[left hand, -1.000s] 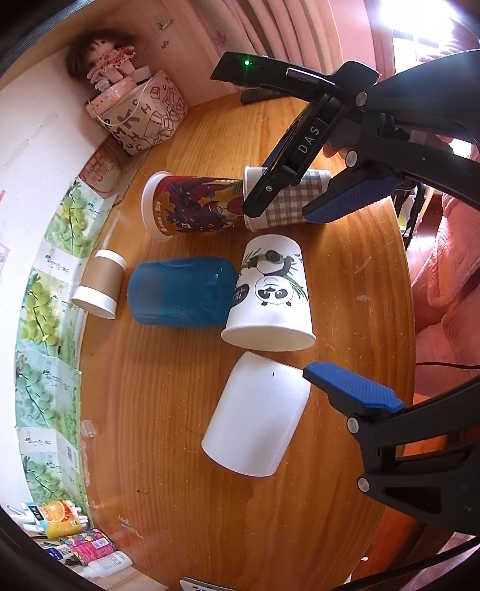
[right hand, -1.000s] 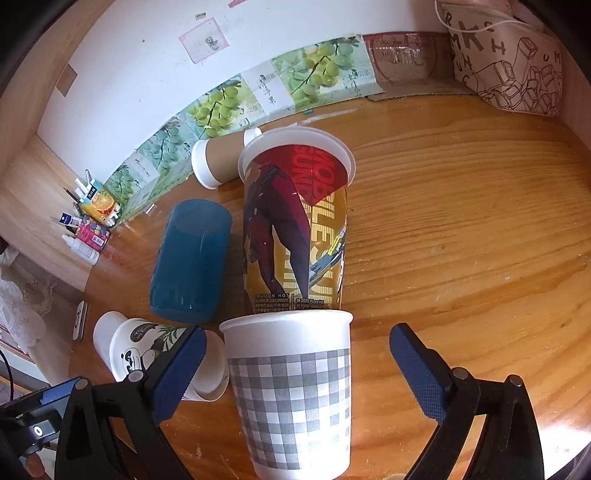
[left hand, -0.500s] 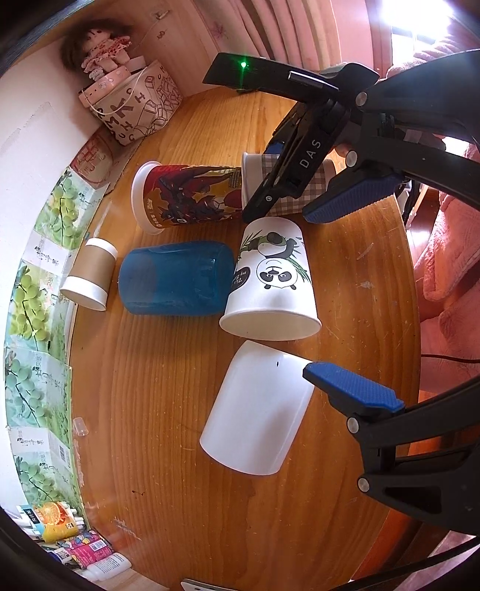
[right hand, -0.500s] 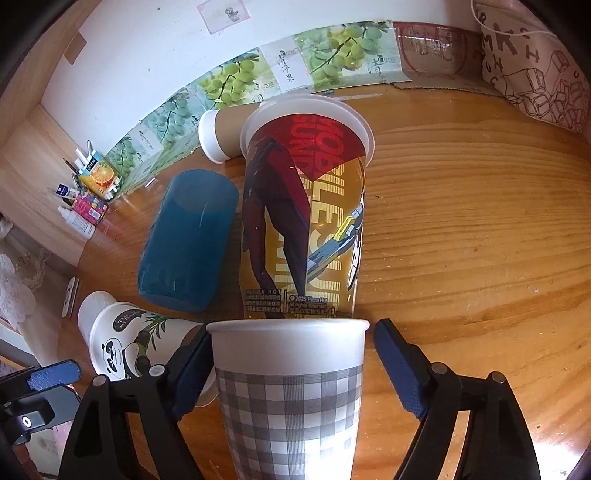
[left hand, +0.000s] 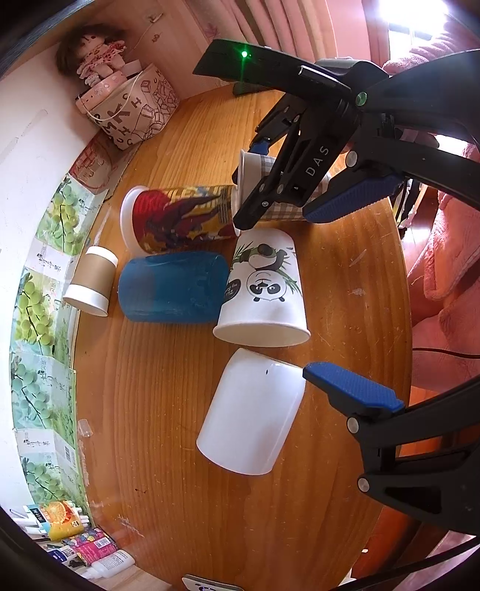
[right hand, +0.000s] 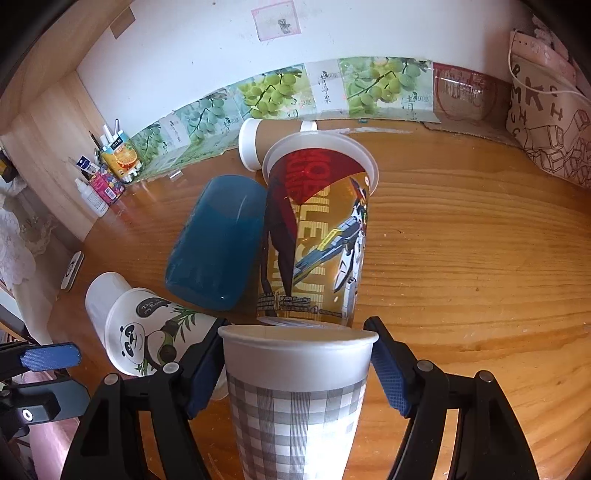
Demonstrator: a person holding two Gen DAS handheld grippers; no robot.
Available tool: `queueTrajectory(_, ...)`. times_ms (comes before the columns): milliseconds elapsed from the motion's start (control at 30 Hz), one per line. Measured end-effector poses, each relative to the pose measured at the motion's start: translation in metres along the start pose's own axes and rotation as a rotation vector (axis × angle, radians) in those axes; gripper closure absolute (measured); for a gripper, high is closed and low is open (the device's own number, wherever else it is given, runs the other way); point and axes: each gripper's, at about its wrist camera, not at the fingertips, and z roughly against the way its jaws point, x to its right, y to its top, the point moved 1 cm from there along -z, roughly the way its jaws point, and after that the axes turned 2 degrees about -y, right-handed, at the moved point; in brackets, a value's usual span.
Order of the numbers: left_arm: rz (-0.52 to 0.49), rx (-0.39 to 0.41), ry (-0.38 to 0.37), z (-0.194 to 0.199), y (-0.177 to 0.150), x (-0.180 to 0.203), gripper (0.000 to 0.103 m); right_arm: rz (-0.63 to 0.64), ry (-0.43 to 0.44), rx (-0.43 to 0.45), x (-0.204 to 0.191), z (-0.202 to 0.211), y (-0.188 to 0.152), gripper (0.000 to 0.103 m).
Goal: Flip cup upright
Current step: 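Grasp the plaid cup with the right gripper and lift it, then rotate the plaid cup rim-up with the right gripper, set it down, release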
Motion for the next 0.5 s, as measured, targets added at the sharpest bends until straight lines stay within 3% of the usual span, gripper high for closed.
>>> queueTrajectory(500, -0.015, 0.056, 0.013, 0.018, -0.022, 0.022, 0.022, 0.112, 0.02, 0.136, -0.013, 0.052, -0.001, 0.029)
